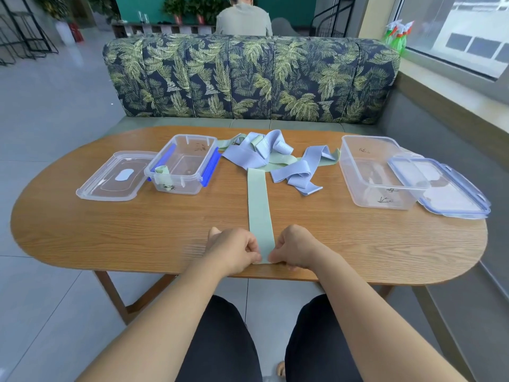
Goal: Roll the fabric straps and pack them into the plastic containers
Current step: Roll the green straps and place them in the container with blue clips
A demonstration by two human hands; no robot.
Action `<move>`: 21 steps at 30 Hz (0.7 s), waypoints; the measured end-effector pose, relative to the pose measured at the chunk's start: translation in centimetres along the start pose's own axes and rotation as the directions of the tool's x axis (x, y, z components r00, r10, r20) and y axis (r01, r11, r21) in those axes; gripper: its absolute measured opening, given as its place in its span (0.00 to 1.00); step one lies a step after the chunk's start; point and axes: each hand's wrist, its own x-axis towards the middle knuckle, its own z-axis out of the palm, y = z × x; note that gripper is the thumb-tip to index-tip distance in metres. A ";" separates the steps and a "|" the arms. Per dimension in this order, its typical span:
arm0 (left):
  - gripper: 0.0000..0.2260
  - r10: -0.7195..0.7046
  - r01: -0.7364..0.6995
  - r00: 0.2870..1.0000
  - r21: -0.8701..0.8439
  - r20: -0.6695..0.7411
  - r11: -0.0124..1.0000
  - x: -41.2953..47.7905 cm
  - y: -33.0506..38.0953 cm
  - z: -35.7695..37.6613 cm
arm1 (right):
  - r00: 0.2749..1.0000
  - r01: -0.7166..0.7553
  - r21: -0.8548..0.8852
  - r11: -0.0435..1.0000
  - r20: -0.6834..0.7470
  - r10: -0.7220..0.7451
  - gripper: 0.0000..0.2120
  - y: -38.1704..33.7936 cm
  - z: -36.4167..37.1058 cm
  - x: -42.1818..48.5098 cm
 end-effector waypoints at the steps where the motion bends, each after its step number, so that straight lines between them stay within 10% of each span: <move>1: 0.07 0.044 -0.043 0.999 0.008 -0.018 0.999 0.0 0.0 0.1 | 1.000 -0.004 0.003 1.000 0.000 0.004 0.09 0.0 0.0 0.0; 11: 0.07 0.557 -0.515 0.828 0.307 -0.061 0.800 -0.3 -1.2 0.8 | 0.995 -0.055 -0.001 0.999 0.083 0.054 0.11 0.0 -0.7 0.4; 21: 0.06 0.457 -0.432 0.886 0.215 -0.083 0.876 -0.2 -1.2 1.1 | 0.937 0.274 0.337 0.901 -0.304 -0.172 0.06 4.0 2.4 -0.9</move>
